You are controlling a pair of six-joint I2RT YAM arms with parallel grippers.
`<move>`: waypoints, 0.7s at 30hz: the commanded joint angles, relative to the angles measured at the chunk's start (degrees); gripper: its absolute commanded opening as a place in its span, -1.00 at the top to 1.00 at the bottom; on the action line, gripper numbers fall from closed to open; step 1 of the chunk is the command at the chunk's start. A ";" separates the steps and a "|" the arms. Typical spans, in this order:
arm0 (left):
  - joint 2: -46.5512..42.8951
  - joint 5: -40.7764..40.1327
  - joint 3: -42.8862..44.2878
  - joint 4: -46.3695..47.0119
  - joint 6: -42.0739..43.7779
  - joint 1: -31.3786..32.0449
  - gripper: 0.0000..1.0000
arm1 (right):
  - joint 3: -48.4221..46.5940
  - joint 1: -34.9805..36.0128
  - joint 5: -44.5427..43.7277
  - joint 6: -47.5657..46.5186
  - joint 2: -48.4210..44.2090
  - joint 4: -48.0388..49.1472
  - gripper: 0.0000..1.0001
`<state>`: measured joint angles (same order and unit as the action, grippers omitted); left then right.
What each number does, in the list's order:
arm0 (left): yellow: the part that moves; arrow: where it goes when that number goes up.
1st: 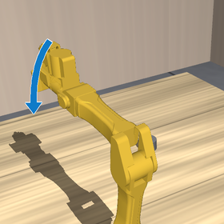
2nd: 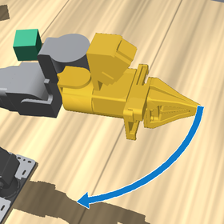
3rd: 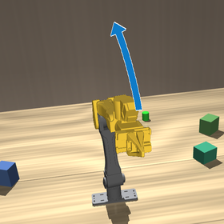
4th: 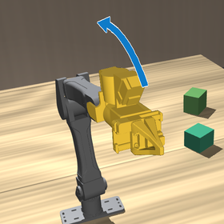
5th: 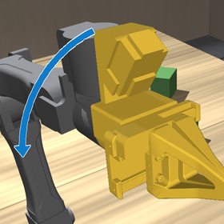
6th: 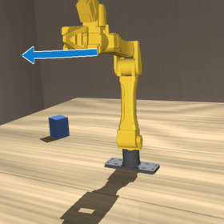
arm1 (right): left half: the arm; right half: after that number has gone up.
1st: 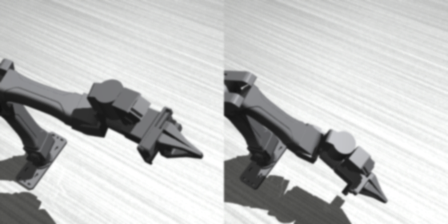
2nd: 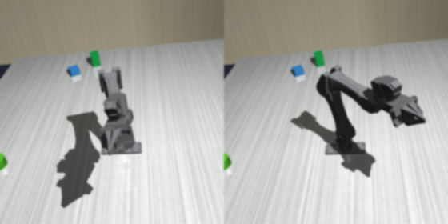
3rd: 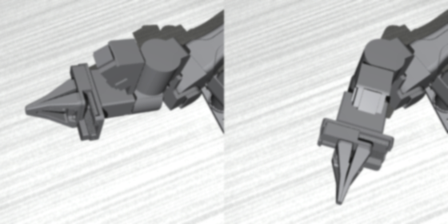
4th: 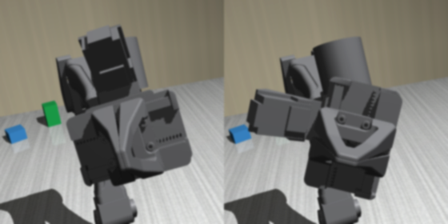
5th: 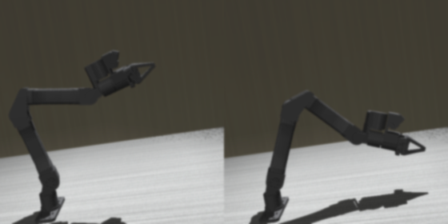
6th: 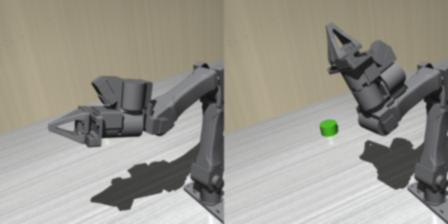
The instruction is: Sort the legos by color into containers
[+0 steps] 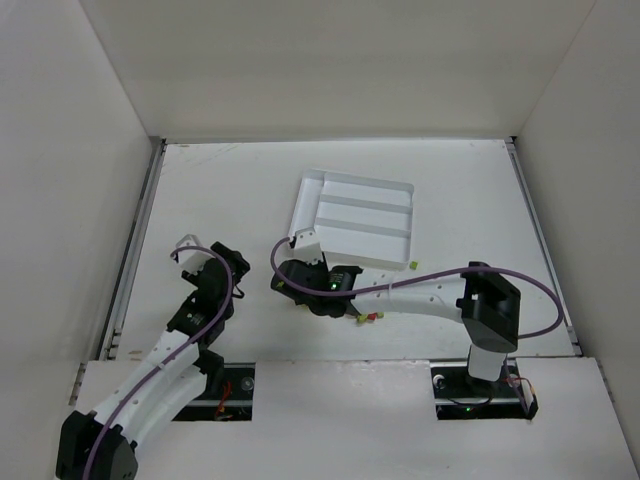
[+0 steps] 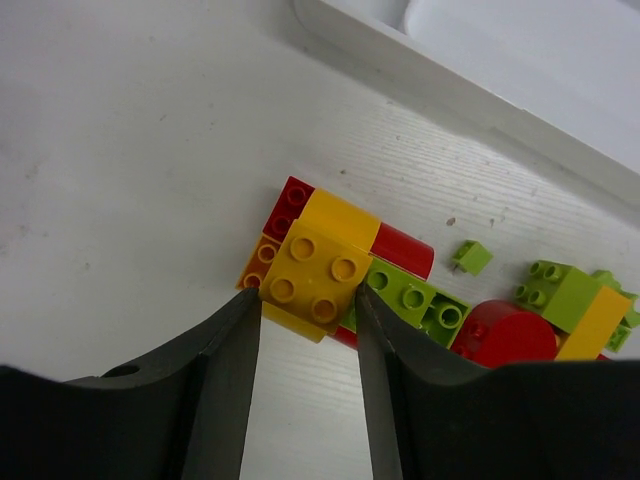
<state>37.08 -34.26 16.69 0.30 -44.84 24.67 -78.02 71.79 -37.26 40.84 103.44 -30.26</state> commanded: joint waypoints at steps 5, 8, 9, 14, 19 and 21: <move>-0.52 -0.19 -0.95 2.61 0.19 0.78 -0.22 | -0.73 0.59 -2.39 -3.31 -0.61 -0.86 -0.17; -0.52 -0.19 -1.22 2.43 0.02 0.86 -0.24 | -1.34 0.50 -2.12 -3.75 0.27 0.81 -0.16; -0.52 -0.19 -1.22 2.26 0.02 0.95 -0.24 | -1.69 0.50 -2.03 -4.01 0.53 1.25 -0.15; -1.22 -0.19 -1.04 1.73 0.02 1.22 -0.24 | -2.75 0.50 -2.03 -3.84 1.85 1.78 -0.07; -1.66 -0.19 -1.13 1.29 0.02 1.83 -0.24 | -2.32 0.41 -2.12 -2.96 2.47 2.22 -0.05; -1.75 -0.19 -1.13 1.11 -0.07 2.36 -0.25 | -1.70 0.32 -2.56 -2.70 2.38 2.83 0.18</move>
<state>36.12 -34.15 16.19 0.62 -44.86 26.22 -78.46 71.77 -38.54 37.78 104.77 -29.52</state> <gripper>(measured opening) 0.619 0.455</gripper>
